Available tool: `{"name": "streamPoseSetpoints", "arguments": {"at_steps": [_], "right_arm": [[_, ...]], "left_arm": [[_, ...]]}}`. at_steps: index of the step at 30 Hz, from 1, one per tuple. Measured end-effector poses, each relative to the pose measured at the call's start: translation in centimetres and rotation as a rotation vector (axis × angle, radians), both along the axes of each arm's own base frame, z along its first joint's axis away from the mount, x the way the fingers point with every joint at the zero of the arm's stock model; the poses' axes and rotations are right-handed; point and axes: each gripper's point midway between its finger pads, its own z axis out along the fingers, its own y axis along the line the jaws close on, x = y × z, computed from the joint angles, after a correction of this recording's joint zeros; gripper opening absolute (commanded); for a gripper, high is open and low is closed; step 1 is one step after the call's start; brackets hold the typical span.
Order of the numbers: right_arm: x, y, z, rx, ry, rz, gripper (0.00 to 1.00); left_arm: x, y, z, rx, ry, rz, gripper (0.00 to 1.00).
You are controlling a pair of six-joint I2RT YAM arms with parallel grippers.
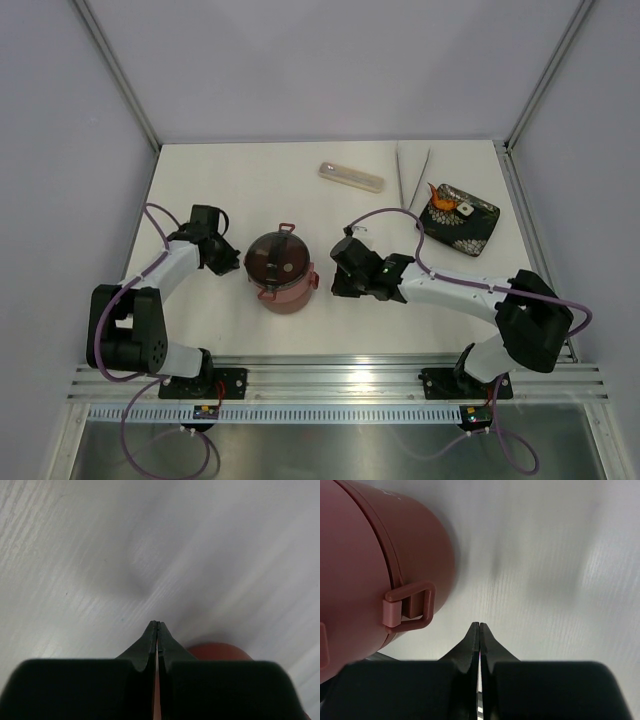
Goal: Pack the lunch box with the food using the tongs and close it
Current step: Close the fastener on the packing box, then adjust the box lid on the packing box.
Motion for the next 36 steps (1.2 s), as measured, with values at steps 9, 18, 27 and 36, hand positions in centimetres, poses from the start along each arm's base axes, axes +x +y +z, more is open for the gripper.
{"name": "streamPoseSetpoints", "arguments": {"at_steps": [9,18,27,36], "right_arm": [[1.1,2.0,1.2,0.017,-0.005,0.022,0.0],[4.2,8.1,1.5,0.029,-0.023,0.115,0.0],[3.4,4.6,1.7,0.037,-0.035,0.074,0.0],[2.8,1.3,3.0,-0.004,-0.073,0.01,0.01]], "left_arm": [[0.5,-0.5,0.3,-0.028,-0.021,-0.011,0.0],[1.5,-0.7,0.5,-0.033,-0.063,0.006,0.0],[1.1,-2.3,0.2,-0.063,-0.055,-0.039,0.0],[1.1,-2.5,0.0,-0.073,-0.049,-0.03,0.0]]}}
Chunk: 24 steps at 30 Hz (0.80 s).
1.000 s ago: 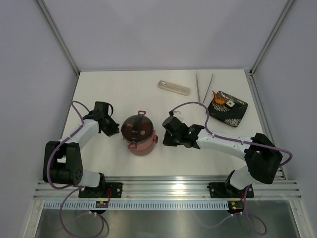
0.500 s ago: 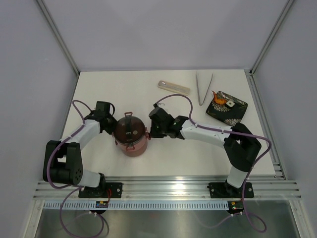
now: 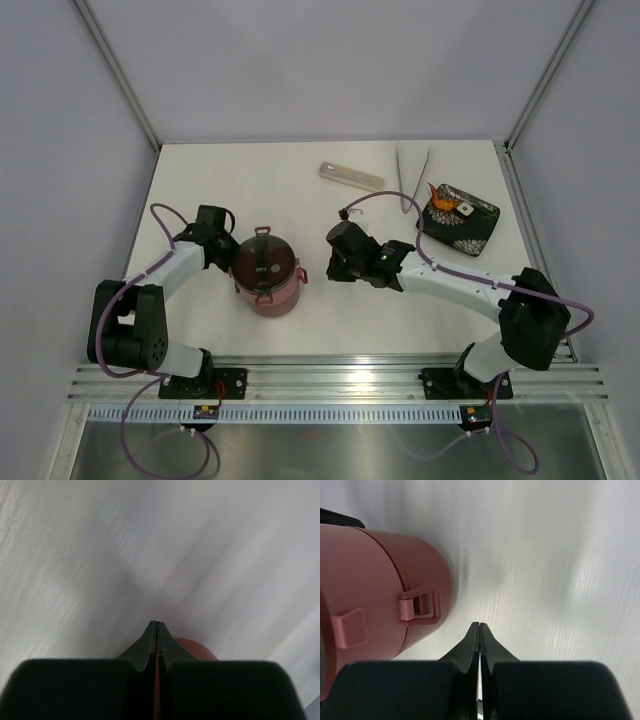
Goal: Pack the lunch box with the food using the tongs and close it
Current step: Adjust the box lid on the packing box.
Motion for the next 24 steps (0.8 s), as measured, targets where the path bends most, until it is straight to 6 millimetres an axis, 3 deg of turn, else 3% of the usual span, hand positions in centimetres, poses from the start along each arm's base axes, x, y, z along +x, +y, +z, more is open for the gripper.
{"name": "streamPoseSetpoints", "arguments": {"at_steps": [5,9,14,19,24], "right_arm": [[-0.2,-1.0,2.6,0.036,-0.048,-0.017,0.01],[-0.4,-1.2,4.2,0.069,-0.075,-0.015,0.05],[-0.4,-0.4,5.9,0.068,-0.105,0.024,0.13],[-0.2,2.2,8.5,0.084,-0.158,0.093,0.27],[-1.0,4.7,10.3,0.069,-0.215,0.166,0.32]], "left_arm": [[-0.2,-0.4,0.0,0.0,0.004,-0.009,0.0],[-0.5,0.4,0.5,0.05,0.02,0.005,0.0],[0.6,2.1,4.8,0.116,-0.072,0.044,0.0],[1.7,4.0,9.9,0.183,-0.201,0.092,0.0],[0.8,5.0,11.7,0.238,-0.235,0.08,0.0]]}}
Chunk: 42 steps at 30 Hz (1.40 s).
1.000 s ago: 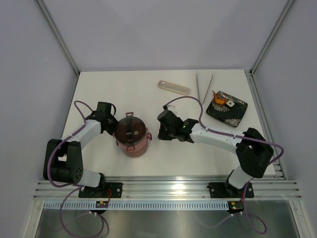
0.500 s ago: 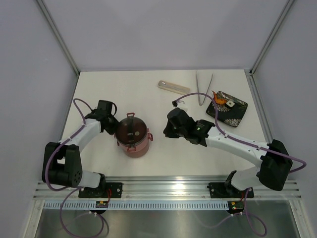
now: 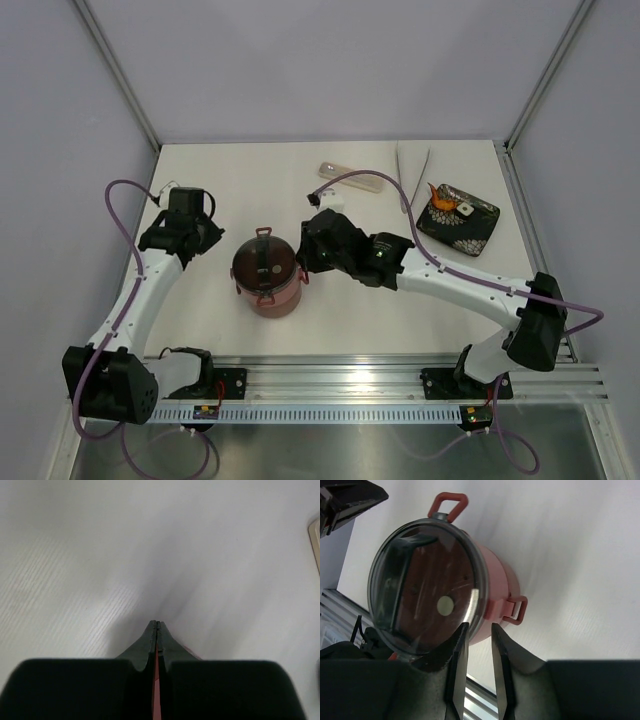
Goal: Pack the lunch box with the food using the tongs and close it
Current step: Adjust the box lid on the packing box.
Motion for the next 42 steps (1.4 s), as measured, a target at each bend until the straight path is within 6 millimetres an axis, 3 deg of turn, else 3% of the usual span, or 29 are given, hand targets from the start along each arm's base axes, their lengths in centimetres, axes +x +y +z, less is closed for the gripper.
{"name": "streamPoseSetpoints", "arguments": {"at_steps": [10,15,22,30,37,42], "right_arm": [[-1.6,3.7,2.3,-0.035,-0.073,0.107,0.48],[-2.5,5.6,2.0,-0.068,-0.088,0.161,0.54],[-2.6,6.8,1.3,-0.116,-0.085,0.19,0.64],[-2.5,6.8,1.3,-0.128,-0.094,0.187,0.65],[-2.3,6.4,1.2,-0.149,-0.104,0.167,0.59],[-1.6,4.7,1.2,-0.139,-0.098,0.136,0.58]], "left_arm": [[-2.1,-0.1,1.6,0.075,-0.007,-0.108,0.0],[-2.7,-0.6,1.7,0.076,0.001,-0.164,0.0],[-3.3,-2.4,1.2,0.052,0.019,-0.246,0.0],[-4.0,-3.4,-0.5,0.028,0.057,-0.281,0.0],[-3.6,-5.0,-0.3,-0.005,0.027,-0.302,0.0],[-2.9,-6.7,-0.2,-0.028,0.005,-0.322,0.0]]}}
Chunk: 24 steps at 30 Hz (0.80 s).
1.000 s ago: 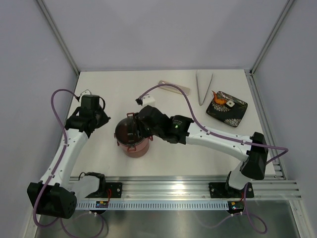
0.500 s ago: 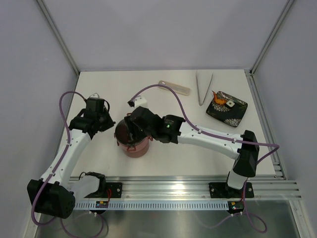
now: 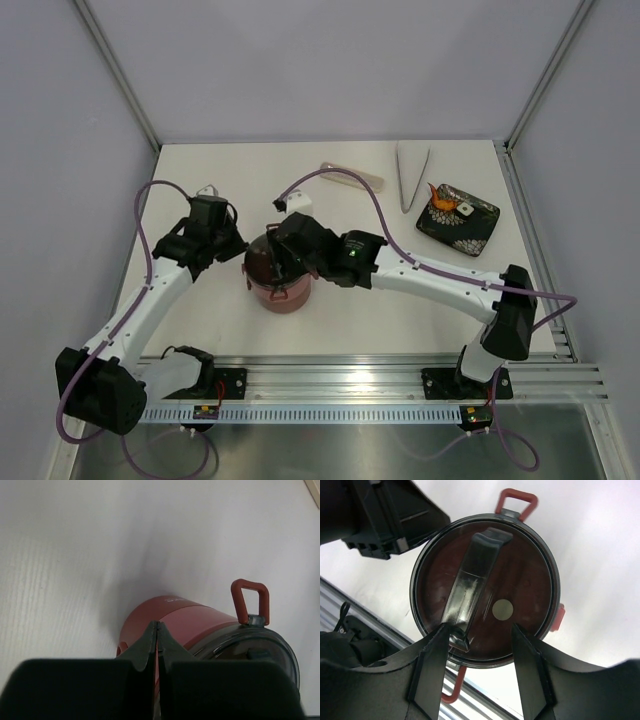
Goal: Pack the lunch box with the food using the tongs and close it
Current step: Adjust the box lid on the packing box.
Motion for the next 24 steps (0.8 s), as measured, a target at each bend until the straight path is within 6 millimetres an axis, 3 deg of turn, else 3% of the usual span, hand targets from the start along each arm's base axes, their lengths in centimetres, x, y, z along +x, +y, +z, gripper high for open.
{"name": "streamPoseSetpoints", "arguments": {"at_steps": [6,11,15,18,20,24], "right_arm": [[1.6,-2.9,0.1,-0.004,-0.006,-0.057,0.6],[1.3,-3.9,-0.2,-0.006,-0.002,-0.058,0.64],[0.6,-4.9,0.2,0.01,-0.001,-0.05,0.67],[0.3,-5.1,1.2,0.036,-0.009,-0.046,0.69],[0.3,-5.2,1.4,0.041,-0.011,-0.045,0.69],[0.3,-5.2,1.2,0.034,-0.01,-0.048,0.69]], "left_arm": [[-0.2,-1.7,-1.1,-0.007,0.037,-0.033,0.0],[-0.5,-1.2,-0.8,0.026,0.045,-0.016,0.0],[-0.2,-0.3,1.8,0.057,-0.012,0.003,0.01],[0.2,0.2,4.6,0.082,-0.072,0.01,0.18],[0.4,0.2,6.2,0.094,-0.106,0.005,0.22],[-0.2,-0.9,7.3,0.11,-0.122,-0.039,0.32]]}}
